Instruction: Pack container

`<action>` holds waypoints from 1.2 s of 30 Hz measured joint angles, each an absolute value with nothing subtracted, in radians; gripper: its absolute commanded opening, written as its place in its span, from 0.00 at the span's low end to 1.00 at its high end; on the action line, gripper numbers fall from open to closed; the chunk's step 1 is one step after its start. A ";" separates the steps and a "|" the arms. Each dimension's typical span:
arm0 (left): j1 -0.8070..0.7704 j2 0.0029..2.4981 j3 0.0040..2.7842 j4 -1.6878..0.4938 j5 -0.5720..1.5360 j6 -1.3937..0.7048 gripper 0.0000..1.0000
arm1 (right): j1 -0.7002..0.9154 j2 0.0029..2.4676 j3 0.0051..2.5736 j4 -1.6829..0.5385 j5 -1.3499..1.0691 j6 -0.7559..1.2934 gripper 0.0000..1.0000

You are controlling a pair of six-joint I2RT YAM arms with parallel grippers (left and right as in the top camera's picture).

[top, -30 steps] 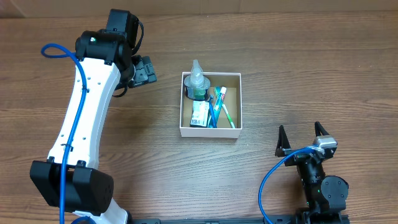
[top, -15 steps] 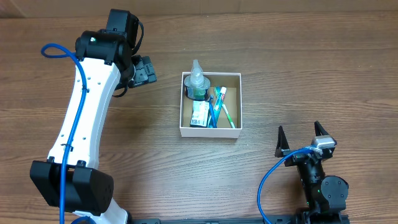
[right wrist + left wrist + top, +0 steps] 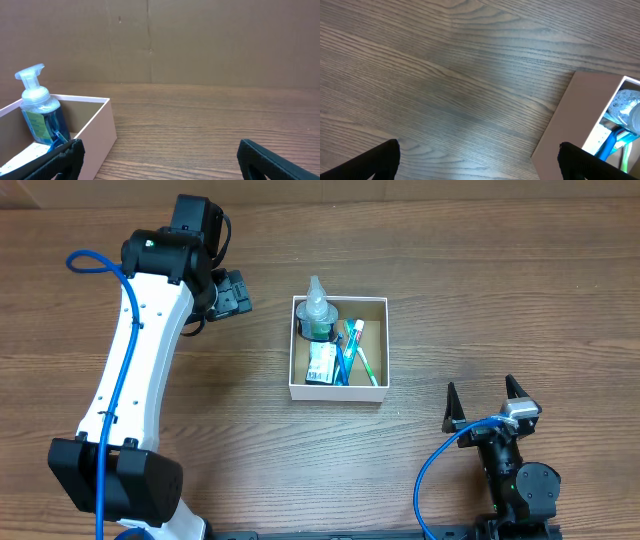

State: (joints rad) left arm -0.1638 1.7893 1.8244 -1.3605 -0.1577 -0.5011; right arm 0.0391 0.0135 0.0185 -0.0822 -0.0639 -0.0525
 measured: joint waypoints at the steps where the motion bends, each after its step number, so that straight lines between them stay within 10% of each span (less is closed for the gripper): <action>1: -0.164 1.784 1.824 -1.361 -0.158 -0.501 1.00 | 0.039 0.014 0.019 -0.082 -0.063 -0.053 1.00; 19: -0.180 0.652 1.846 -1.358 -0.158 -0.501 1.00 | 0.039 0.013 0.019 -0.082 -0.064 -0.053 1.00; 36: -0.071 0.208 1.749 -1.663 -0.161 -0.501 1.00 | 0.039 0.013 0.019 -0.083 -0.064 -0.053 1.00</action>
